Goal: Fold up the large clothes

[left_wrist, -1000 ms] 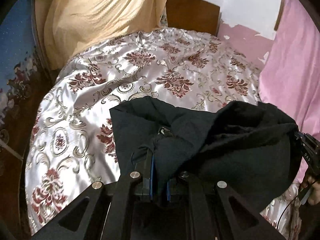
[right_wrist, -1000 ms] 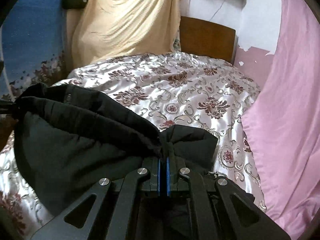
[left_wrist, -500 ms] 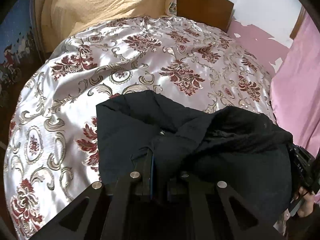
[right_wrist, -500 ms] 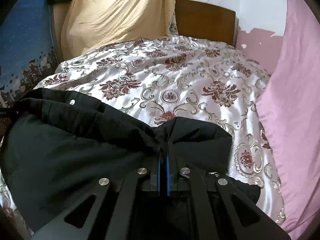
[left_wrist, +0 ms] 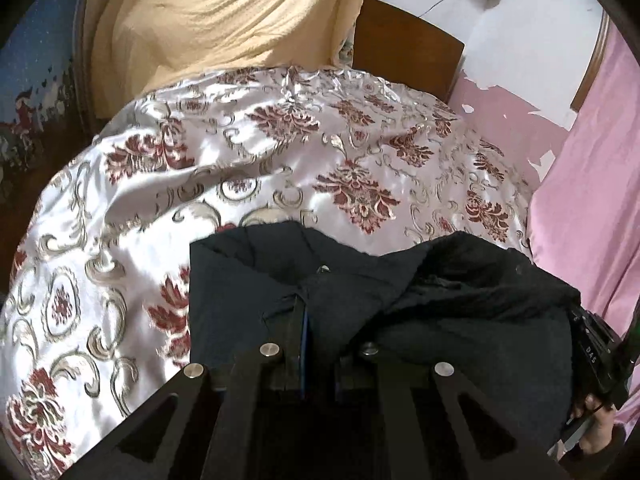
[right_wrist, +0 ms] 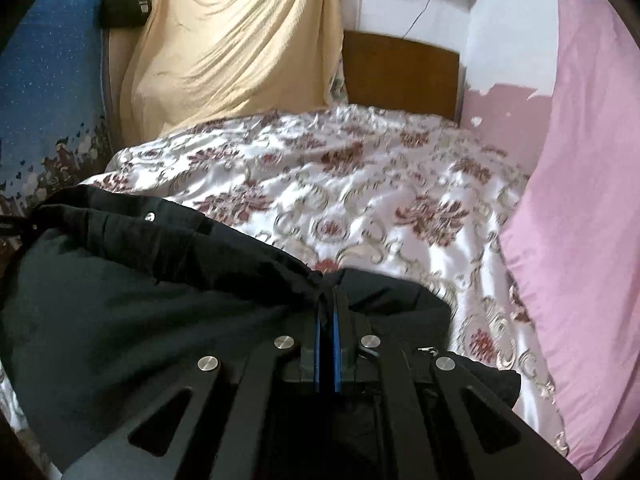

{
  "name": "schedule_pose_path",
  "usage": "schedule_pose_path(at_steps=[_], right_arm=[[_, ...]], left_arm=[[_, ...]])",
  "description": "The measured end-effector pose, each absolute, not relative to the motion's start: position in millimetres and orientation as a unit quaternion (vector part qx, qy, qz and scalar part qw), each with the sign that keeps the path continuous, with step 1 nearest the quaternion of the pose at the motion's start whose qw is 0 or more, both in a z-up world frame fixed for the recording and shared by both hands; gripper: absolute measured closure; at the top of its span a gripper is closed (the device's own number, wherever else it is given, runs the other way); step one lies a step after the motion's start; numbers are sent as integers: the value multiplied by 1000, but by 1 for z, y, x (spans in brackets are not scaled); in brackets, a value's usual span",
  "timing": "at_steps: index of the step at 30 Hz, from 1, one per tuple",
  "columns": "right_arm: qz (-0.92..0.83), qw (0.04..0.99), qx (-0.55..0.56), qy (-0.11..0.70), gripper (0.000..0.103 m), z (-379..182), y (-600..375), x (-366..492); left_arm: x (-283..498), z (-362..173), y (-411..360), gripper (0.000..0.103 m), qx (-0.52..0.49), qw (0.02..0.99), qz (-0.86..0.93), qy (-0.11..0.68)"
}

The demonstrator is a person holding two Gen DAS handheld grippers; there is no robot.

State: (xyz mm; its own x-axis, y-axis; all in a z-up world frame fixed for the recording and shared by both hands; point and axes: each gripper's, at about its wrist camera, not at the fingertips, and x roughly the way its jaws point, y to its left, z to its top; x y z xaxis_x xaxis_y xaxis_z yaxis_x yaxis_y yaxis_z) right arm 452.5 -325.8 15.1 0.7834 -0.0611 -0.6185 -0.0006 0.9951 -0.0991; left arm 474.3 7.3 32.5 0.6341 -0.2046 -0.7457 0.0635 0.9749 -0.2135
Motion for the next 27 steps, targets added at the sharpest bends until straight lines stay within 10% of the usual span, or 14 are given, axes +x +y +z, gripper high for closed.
schedule_pose_path(at_steps=[15,19,27], right_arm=[[-27,931,-7,365,83,-11,-342,500],[-38,947,18,318,50,10,-344,472],[54,957,-30,283,37,19,-284,416]], left_arm=[[518,1,13,76,-125,883,-67,448],[486,24,12,17,-91,917,-22,387],[430,49,-19,9,-34,946,-58,317]])
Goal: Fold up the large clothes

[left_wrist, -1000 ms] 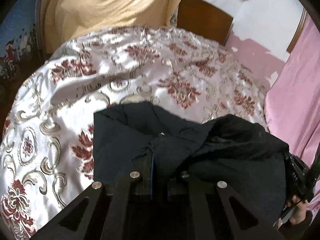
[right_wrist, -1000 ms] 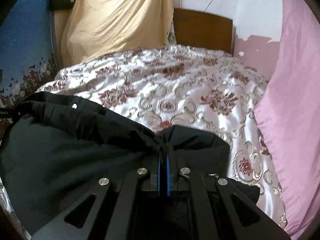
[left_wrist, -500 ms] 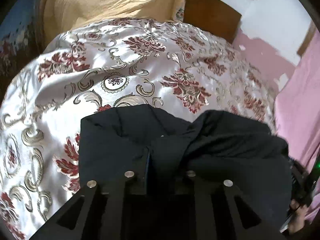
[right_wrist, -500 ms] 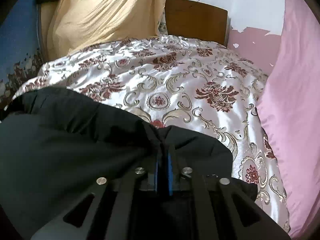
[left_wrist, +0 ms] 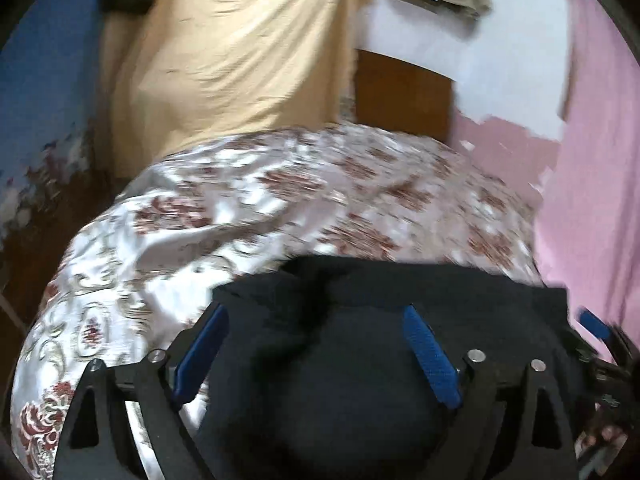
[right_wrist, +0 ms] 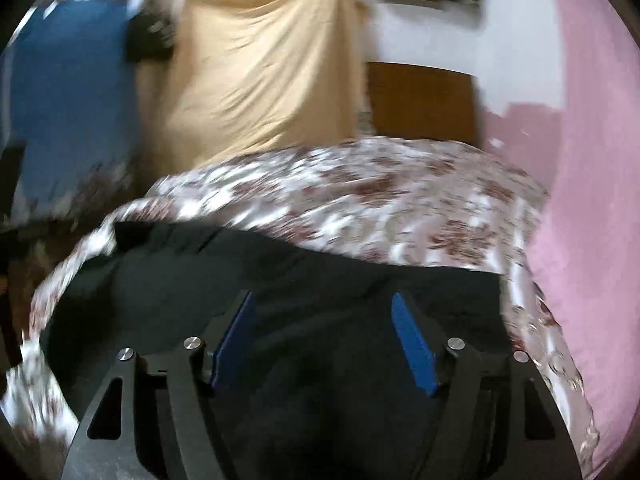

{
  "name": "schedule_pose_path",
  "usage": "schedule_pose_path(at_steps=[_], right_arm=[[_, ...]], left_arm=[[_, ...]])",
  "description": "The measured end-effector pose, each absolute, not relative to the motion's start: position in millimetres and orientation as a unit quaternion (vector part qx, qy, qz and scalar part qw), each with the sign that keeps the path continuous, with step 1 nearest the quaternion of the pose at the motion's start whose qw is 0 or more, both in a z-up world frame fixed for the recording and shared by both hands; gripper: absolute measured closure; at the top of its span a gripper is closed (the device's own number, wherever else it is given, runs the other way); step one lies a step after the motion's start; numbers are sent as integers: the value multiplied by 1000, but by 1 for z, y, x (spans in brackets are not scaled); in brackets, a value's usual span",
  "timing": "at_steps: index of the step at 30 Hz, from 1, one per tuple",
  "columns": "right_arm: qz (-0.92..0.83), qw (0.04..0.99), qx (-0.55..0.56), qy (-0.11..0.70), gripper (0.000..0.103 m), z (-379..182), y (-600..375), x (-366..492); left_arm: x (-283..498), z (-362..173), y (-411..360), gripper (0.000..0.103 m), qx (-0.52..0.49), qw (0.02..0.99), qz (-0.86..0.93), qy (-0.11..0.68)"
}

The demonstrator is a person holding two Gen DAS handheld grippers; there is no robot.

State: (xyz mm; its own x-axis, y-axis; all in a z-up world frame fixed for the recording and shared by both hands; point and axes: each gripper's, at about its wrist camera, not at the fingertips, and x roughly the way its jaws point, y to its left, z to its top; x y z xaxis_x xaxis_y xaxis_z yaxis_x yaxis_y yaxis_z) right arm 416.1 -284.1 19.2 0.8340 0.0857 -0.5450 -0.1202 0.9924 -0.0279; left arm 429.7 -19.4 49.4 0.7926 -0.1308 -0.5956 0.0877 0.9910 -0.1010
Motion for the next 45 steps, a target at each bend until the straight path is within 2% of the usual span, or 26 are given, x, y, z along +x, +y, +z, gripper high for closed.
schedule_pose_path(at_steps=[1,7,9,13,18,45], right_arm=[[59,955,-41,288,36,15,-277,421],[37,946,-35,320,36,-7,-279,477],[33,938,-21,345,34,-20,-288,498],[45,925,22,377,26,-48,-301,525],[50,915,34,400,24,-74,-301,545],[47,925,51,374,23,-89,-300,543]], left_arm=[[431,44,-33,7,-18,943,-70,326],[478,10,-72,6,60,933,-51,350],[496,1,-65,0,50,929,-36,364],[525,-21,-53,0,-1,918,-43,395],[542,-39,-56,0,-7,914,-42,404],[546,-55,-51,0,-36,918,-53,392]])
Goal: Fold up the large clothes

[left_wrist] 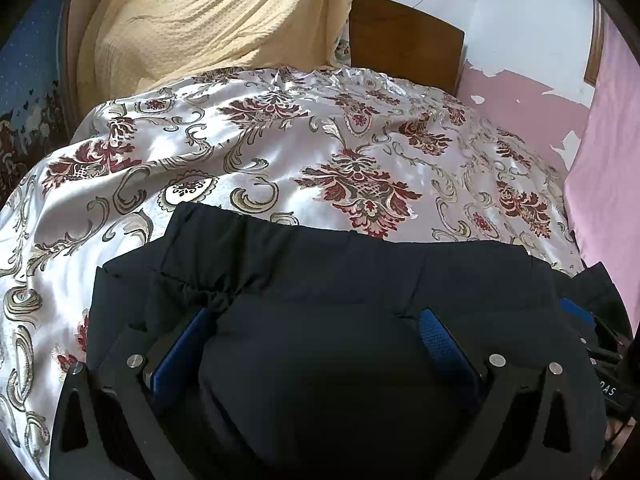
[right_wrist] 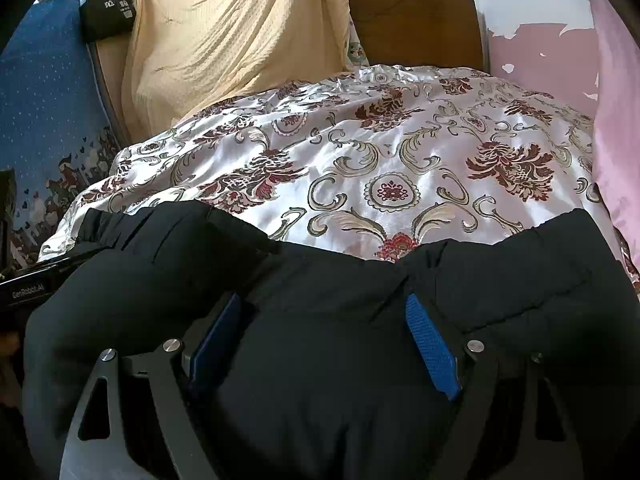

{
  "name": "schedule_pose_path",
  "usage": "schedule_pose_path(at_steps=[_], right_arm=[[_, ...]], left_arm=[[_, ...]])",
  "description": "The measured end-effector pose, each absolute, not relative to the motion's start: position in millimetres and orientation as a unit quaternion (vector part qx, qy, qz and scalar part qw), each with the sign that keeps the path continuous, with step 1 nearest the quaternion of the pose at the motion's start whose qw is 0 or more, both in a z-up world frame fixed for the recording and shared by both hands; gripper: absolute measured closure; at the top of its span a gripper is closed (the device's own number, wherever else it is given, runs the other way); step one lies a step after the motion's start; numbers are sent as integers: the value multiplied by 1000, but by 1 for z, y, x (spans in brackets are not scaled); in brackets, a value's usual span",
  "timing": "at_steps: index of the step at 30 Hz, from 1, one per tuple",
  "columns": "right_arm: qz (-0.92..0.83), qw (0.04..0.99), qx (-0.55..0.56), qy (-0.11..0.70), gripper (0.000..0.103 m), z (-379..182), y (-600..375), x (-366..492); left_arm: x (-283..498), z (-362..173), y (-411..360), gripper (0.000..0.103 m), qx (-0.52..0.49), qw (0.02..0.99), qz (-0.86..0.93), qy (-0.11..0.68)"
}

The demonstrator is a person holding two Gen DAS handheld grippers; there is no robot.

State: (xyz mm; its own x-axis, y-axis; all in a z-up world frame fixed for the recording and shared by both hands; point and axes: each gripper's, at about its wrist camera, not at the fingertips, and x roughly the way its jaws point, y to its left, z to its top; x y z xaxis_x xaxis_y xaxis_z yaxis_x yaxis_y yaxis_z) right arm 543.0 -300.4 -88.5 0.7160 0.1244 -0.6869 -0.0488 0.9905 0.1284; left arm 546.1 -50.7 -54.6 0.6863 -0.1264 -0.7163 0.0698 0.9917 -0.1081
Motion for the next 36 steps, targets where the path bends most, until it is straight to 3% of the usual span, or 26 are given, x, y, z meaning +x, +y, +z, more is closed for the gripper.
schedule_pose_path(at_steps=[12,19,23,30,36], right_arm=[[47,928,25,369,15,-36,-308,502],[57,928,11,367,12,-5,-317,464],[55,928,-9,369,2,-4,-319,443],[90,932,15,352,2,0,-349,405],[104,915,71,384,1,-12,-405,403]], left_arm=[[522,-16,-42,0,-33,908,-40,415],[476,7,-27,0,23,911,-29,410],[454,9,-12,0,43,910,-17,411],[432,1,30,0,42,911,-20,410],[436,-24,56,0,25,898,-59,435]])
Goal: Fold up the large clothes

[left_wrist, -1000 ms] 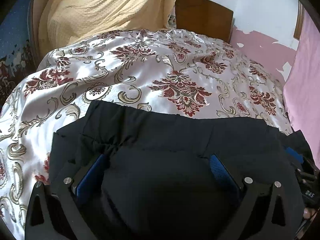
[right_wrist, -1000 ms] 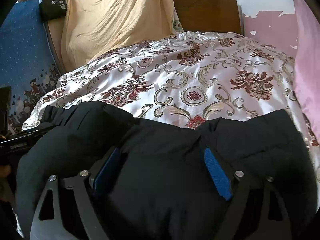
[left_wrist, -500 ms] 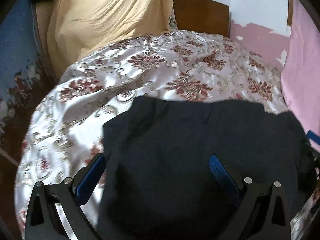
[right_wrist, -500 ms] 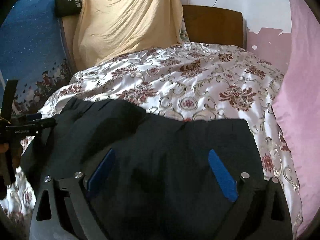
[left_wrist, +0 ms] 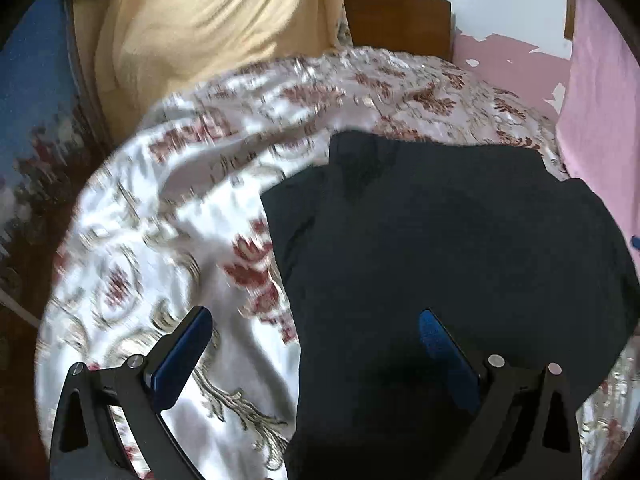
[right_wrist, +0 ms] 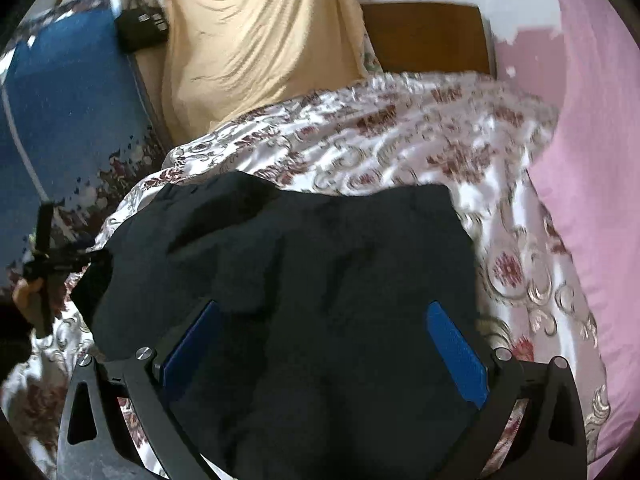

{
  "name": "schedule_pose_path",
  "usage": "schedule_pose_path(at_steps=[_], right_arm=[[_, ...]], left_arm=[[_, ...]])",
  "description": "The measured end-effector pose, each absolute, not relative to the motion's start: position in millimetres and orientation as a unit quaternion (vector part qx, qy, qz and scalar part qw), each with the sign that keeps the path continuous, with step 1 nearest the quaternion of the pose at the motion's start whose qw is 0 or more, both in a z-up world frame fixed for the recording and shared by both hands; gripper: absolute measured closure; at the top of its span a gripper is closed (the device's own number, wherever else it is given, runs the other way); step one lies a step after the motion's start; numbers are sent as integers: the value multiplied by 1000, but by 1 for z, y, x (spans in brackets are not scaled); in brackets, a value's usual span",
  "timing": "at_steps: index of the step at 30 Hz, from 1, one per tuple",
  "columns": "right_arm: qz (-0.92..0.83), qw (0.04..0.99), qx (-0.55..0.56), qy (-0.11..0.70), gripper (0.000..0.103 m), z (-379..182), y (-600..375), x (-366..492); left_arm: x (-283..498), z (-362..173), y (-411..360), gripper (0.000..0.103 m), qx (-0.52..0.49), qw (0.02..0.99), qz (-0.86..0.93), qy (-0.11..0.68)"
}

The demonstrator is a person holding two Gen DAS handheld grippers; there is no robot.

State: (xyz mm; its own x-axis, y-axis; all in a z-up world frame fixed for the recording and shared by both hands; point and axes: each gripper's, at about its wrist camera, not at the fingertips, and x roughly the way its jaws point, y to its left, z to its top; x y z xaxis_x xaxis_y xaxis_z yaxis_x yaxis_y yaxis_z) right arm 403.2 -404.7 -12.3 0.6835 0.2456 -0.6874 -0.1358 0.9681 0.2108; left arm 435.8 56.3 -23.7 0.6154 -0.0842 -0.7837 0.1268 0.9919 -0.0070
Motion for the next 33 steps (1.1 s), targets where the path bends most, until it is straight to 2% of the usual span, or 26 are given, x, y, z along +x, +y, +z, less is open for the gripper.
schedule_pose_path(at_steps=[4,8,11,15,25,33], right_arm=[[95,900,88,416,1,-31,-439,407],[95,879,91,459,1,-55,-458,415],[116,852,124,495,1,-78,-467,426],[165,821,174,519,1,-109,-468,439],[230,802,138,533,1,-124,-440,454],[215,801,167,533,1,-132,-439,457]], left_arm=[[438,-38,66,0,-7,887,-77,455],[441,-41,64,0,21,881,-77,466],[440,-35,68,0,40,885,-64,459],[443,-43,84,0,3,875,-80,477],[471,-73,73,0,-24,845,-151,512],[484,-85,73,0,-68,827,-165,534]])
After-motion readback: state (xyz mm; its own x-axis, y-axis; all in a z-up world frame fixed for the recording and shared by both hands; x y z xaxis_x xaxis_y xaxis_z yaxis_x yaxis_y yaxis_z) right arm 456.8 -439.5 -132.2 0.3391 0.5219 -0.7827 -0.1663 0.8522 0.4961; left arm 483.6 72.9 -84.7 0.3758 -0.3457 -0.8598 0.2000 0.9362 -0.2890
